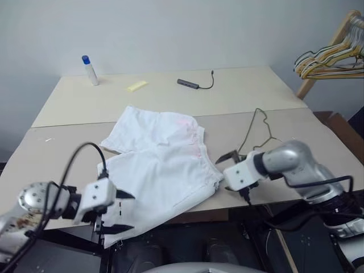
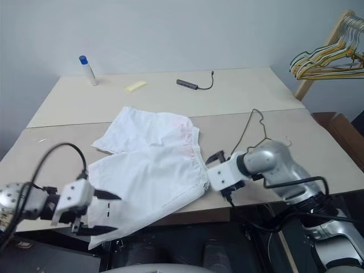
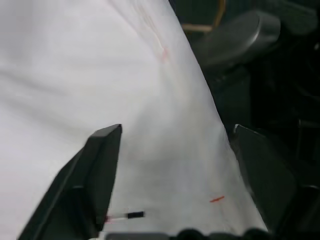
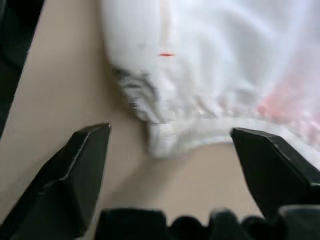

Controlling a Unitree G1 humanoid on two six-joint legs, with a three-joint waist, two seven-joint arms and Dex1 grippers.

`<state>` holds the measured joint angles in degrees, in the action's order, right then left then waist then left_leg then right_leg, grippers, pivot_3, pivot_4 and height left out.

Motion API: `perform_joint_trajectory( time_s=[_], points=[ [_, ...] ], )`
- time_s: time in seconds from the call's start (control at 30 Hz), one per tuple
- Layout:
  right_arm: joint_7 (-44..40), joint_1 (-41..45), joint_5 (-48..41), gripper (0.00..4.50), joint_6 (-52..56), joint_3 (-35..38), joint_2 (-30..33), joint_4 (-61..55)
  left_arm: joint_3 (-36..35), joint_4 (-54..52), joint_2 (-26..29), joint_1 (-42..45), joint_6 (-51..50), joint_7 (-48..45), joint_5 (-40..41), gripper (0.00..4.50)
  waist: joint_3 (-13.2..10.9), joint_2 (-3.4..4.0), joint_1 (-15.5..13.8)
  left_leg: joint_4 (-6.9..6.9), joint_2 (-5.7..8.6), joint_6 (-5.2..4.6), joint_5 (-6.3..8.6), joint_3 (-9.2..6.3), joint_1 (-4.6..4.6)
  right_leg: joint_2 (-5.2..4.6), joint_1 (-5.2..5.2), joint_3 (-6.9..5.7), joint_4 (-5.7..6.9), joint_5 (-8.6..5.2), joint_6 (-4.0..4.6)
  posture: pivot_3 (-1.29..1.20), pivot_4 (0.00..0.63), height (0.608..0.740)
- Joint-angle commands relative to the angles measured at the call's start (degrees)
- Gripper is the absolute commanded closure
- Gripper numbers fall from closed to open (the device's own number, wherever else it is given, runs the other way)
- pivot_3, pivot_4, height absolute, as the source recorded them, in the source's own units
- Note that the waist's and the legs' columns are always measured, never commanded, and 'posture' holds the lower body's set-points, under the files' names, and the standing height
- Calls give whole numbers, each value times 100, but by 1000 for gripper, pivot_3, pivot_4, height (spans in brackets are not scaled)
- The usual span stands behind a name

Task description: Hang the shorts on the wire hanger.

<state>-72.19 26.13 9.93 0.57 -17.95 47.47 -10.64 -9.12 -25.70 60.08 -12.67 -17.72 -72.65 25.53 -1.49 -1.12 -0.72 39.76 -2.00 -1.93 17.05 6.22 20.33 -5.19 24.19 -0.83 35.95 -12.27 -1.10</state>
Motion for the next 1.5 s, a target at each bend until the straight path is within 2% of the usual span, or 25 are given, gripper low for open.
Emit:
perform_joint_trajectory(
  time_s=[0.03, 0.13, 0.3, 0.43, 0.57, 0.7, 0.97, 1.07, 1.2, 1.5],
  points=[
    [115, 335, -703, 0, 1374, 759, -77, -41, -202, 346, -332, 499, 312, 338, -20, 25, 0, 0, -1, 1, 1, 0, 0, -1, 0, -1, -2, 1, 0, 9, 0, 48, 0, 740],
    [548, 532, -749, 0, 2449, 900, -338, 268, -24, 681, -768, 1096, 437, 945, -378, 25, 3, -4, 1, 0, 1, 0, 0, 2, -3, 3, -5, -1, -1, 23, -11, 44, 0, 740],
    [2553, 1357, -378, 0, 4466, 1195, -1550, 1944, 374, 732, -1364, 1878, 282, 1349, -470, 25, 15, -23, 60, 2, 5, 7, -4, 20, 4, 3, -2, 2, 4, 36, -9, 35, 0, 740],
    [3947, 1700, -247, 0, 4310, 1454, -2140, 3377, 774, 703, -1495, 2098, 337, 1470, -771, 25, 14, -21, 80, -1, 7, 27, -14, 21, 35, 4, 21, -4, 1, 35, -9, 25, 0, 740],
    [4609, 1919, -262, 0, 3917, 1546, -2391, 4440, 907, 641, -1597, 2245, 288, 1541, -793, 25, 14, -20, 129, -1, 7, 36, -16, 20, 52, 4, 28, -7, -14, 36, -12, 29, 0, 740],
    [4476, 1741, -206, 0, 3761, 1371, -2193, 4601, 844, 594, -1498, 2289, 233, 1483, -720, 25, 15, -18, 180, 0, 10, 14, -4, 17, 56, 2, 28, -1, -20, 41, -22, 35, 0, 740],
    [3822, 1013, -450, 0, 4280, 1525, -1306, 3594, 720, 603, -1125, 1984, 332, 1249, -754, 25, 15, -18, 148, 2, 9, -3, 6, 6, 50, -1, 19, -6, -20, 39, -27, 34, 0, 740],
    [3795, 1039, -692, 0, 4594, 1789, -1237, 3127, 746, 675, -1147, 1957, 384, 1277, -783, 25, 13, -15, 175, 2, 8, -3, 6, 3, 45, 1, 18, 0, -18, 39, -27, 20, 0, 740],
    [3858, 1374, -1063, 0, 4922, 2051, -1449, 2844, 886, 686, -1229, 2087, 383, 1326, -849, 25, 9, -7, 284, 0, 6, 0, 3, -9, 17, 8, 7, 16, -9, 39, -27, 12, 0, 740],
    [4766, 2286, -992, 0, 4065, 2096, -1977, 5167, 745, 318, -1519, 2473, 39, 1276, -127, 25, 9, -8, 318, 0, 11, -1, 4, -7, 23, 4, 4, 17, -16, 40, -27, 33, 0, 740]
  ],
)
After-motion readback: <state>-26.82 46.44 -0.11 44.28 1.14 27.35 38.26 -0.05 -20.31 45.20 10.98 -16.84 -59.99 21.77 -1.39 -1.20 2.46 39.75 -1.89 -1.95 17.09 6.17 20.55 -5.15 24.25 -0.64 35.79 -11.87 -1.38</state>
